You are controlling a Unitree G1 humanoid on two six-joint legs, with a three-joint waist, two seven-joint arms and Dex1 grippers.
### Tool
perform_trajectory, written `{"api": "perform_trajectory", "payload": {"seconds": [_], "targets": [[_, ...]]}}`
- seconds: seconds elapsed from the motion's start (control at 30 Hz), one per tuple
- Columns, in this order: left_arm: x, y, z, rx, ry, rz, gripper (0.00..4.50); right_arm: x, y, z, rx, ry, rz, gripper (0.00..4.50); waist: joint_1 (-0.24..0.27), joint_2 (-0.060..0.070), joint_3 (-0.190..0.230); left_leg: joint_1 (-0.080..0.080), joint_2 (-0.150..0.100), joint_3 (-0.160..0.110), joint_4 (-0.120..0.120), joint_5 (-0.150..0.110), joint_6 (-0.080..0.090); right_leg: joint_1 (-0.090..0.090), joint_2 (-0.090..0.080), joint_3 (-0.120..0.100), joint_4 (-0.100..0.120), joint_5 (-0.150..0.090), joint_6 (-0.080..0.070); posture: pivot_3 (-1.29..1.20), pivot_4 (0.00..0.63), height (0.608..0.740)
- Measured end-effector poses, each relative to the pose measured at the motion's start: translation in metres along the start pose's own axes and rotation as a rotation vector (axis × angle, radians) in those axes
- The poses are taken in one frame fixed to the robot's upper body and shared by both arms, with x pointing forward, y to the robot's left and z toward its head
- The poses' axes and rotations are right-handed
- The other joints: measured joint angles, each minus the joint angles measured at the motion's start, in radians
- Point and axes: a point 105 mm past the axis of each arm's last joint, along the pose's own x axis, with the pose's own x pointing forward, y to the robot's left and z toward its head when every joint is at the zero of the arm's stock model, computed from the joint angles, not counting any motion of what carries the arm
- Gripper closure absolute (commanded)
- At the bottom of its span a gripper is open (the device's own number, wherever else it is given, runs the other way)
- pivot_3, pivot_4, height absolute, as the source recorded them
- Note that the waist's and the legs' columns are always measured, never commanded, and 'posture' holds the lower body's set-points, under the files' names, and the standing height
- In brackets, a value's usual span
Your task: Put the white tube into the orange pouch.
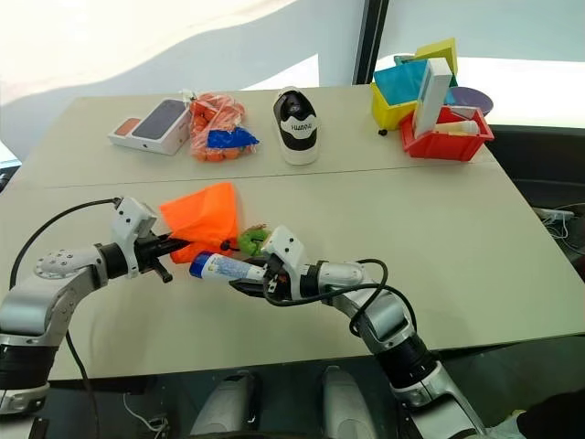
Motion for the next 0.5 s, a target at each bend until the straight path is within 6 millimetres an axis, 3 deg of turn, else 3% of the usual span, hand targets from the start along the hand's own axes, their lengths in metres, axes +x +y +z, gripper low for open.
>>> {"api": "perform_trajectory", "payload": {"seconds": [0.5], "targets": [[-0.004, -0.012, 0.008, 0.014, 0.014, -0.045, 4.5, 0.016, -0.012, 0.003, 0.023, -0.023, -0.137, 2.42, 0.0, 0.0, 0.0, 0.0, 0.0, 0.0, 0.0, 0.0, 0.0, 0.0, 0.0, 0.0, 0.0, 0.0, 0.0, 0.0, 0.15, 0.74]]}}
